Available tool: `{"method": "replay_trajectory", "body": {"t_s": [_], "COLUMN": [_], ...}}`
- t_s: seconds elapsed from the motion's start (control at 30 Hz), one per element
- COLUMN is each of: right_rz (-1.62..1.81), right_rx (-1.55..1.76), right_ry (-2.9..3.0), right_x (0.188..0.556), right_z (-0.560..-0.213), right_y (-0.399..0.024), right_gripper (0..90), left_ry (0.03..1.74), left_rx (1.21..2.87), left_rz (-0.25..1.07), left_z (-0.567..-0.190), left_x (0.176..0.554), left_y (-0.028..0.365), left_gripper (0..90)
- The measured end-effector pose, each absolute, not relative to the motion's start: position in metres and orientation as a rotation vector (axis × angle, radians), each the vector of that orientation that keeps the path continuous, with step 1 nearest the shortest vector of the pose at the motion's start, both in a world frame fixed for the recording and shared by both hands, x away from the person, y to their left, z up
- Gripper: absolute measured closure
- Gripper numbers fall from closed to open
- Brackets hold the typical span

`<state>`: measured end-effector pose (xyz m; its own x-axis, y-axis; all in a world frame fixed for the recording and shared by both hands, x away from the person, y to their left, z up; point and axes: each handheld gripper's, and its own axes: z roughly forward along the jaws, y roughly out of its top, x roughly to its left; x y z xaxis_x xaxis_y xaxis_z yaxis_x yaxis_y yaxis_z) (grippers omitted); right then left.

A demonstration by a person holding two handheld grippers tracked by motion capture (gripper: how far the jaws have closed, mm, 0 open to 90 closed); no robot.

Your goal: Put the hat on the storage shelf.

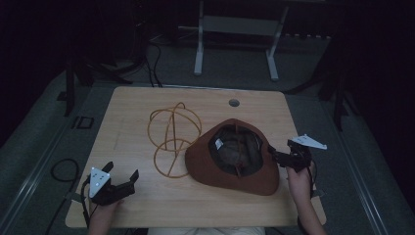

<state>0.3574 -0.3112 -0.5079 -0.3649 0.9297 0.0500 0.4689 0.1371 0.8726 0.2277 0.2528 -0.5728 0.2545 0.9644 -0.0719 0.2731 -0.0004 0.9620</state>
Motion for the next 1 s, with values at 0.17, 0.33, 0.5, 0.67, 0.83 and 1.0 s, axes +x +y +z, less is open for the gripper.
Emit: {"method": "replay_trajectory", "body": {"t_s": [0.17, 0.33, 0.5, 0.67, 0.83, 1.0], "right_rz": [1.138, 1.142, 1.135, 1.116, 0.977, 0.893], "right_rx": [1.314, 1.349, 1.359, 1.36, 1.365, 1.382], "right_ry": [1.96, 2.012, 2.032, 2.081, 2.145, 2.147], "right_x": [0.371, 0.386, 0.398, 0.41, 0.424, 0.432], "right_z": [-0.506, -0.508, -0.508, -0.51, -0.519, -0.526], "right_y": [-0.299, -0.285, -0.27, -0.257, -0.246, -0.24], "right_gripper": [13.1, 13.1, 13.4, 13.1, 12.2, 14.4], "left_ry": [1.226, 1.23, 1.274, 1.296, 1.31, 1.332], "left_rx": [1.505, 1.512, 1.508, 1.505, 1.518, 1.516], "left_rz": [0.851, 0.852, 0.885, 0.881, 0.896, 0.886], "left_z": [-0.573, -0.574, -0.573, -0.574, -0.574, -0.574], "left_x": [0.228, 0.229, 0.228, 0.228, 0.229, 0.229], "left_y": [0.251, 0.251, 0.252, 0.254, 0.252, 0.254], "left_gripper": [4.2, 4.2, 4.3, 4.9, 4.9, 4.9]}}
